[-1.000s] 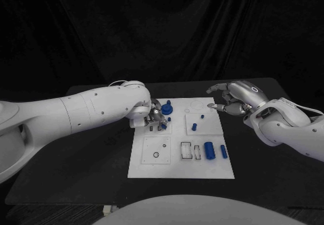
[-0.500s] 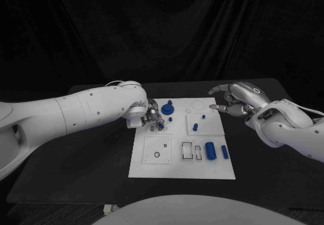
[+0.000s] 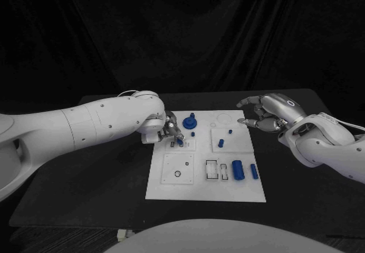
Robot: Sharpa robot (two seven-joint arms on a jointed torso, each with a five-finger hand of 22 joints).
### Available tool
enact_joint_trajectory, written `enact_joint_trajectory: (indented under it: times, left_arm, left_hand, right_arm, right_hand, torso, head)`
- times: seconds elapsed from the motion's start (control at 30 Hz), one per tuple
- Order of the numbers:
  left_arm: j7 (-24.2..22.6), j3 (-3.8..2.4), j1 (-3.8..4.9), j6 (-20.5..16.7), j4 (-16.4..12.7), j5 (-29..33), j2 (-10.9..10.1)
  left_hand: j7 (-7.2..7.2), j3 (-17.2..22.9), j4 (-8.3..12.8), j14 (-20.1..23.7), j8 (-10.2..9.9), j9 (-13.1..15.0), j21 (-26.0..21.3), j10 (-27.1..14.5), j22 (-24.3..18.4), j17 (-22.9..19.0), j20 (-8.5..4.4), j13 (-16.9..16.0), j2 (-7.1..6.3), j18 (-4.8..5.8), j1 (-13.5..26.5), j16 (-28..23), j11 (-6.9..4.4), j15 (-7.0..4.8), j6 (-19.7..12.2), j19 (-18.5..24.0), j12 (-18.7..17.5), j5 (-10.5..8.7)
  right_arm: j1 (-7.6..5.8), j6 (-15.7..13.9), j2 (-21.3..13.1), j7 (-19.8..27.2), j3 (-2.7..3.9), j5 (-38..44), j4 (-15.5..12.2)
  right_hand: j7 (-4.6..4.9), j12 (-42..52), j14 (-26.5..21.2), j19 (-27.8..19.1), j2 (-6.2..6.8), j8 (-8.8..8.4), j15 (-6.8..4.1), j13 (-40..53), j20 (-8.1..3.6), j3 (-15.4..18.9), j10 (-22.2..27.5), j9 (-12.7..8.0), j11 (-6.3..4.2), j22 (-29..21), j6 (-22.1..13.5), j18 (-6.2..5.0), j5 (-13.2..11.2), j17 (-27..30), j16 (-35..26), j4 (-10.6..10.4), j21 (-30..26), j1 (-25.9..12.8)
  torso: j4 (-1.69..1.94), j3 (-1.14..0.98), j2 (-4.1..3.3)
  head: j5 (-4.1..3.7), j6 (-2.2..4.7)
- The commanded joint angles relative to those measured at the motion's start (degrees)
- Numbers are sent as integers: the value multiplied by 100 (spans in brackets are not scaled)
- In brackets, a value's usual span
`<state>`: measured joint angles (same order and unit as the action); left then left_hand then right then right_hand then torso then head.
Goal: Assemble the parts on the task board
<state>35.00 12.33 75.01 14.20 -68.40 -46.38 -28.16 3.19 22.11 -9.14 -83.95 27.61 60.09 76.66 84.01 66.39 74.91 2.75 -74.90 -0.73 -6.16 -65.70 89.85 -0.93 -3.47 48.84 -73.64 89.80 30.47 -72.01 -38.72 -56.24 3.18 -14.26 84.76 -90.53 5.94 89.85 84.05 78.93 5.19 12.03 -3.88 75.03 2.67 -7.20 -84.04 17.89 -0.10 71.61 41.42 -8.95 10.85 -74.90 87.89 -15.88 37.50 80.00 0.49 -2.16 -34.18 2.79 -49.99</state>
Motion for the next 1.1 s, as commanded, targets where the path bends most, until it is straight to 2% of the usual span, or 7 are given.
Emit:
enact_joint_trajectory:
  times: [0.03, 0.53, 0.8, 0.97, 1.1]
  left_arm:
    - [52, -5, -15, 96, 9, 11, -11]
    - [57, -4, -85, 84, -1, 11, -28]
    - [-26, -4, -130, -54, 4, 11, -21]
    - [-67, -4, -142, -115, -35, 11, -24]
    - [-83, -4, -146, -129, -75, 11, -29]
  left_hand:
    - [-10, 647, 604, -605, -37, 3, -29, 599, -7, 1509, 2, -1510, 11, 25, 64, 15, -5, -19, -11, 31, 20, -37]
    - [-6, 676, 612, -605, -68, 14, -47, 599, -23, 1509, 6, -1510, 16, 20, 93, 15, 0, -14, -11, 48, 20, -86]
    - [-6, 705, 618, -605, -91, 35, -47, 599, -5, 1509, 11, -1510, 36, 24, 130, 15, 1, -11, 19, 40, 20, -168]
    - [-8, 710, 619, -605, -92, 38, -45, 599, 0, 1509, 11, -1510, 41, 24, 132, 15, 1, -11, 25, 37, 20, -172]
    - [-9, 714, 622, -605, -92, 40, -44, 599, 4, 1509, 11, -1510, 44, 25, 131, 15, 0, -11, 29, 35, 20, -174]
  right_arm:
    - [18, 39, -3, -105, 4, 5, 6]
    - [21, 59, -11, -111, 4, 5, 19]
    - [25, 66, -15, -112, 4, 5, 20]
    - [28, 72, -22, -117, 4, 5, 20]
    - [30, 81, -25, -123, 4, 5, 20]
  right_hand:
    - [4, 15, 535, 31, -65, 40, 36, 1497, -5, 8, -596, -10, 36, 5, 58, 84, 39, -1270, -13, 40, -30, -6]
    - [10, 15, 532, 29, -68, 51, 40, 1497, -2, 8, -596, -18, 42, 5, 82, 83, 42, -1260, -22, 51, -41, -1]
    - [14, 15, 532, 30, -70, 56, 42, 1497, 0, 8, -596, -21, 45, 8, 95, 84, 44, -1258, -24, 55, -38, 0]
    - [14, 15, 532, 30, -70, 56, 42, 1497, 0, 8, -596, -21, 45, 8, 95, 84, 44, -1258, -24, 55, -38, 0]
    - [14, 15, 532, 30, -70, 56, 42, 1497, 0, 8, -596, -21, 45, 8, 95, 84, 44, -1258, -24, 55, -38, 0]
  torso:
    - [-8, -1, -4]
    - [0, -10, 2]
    - [-1, 2, 1]
    - [6, -1, 5]
    - [-1, 1, 1]
  head:
    - [13, -1]
    - [42, -1]
    - [36, -1]
    - [25, -1]
    - [42, -1]
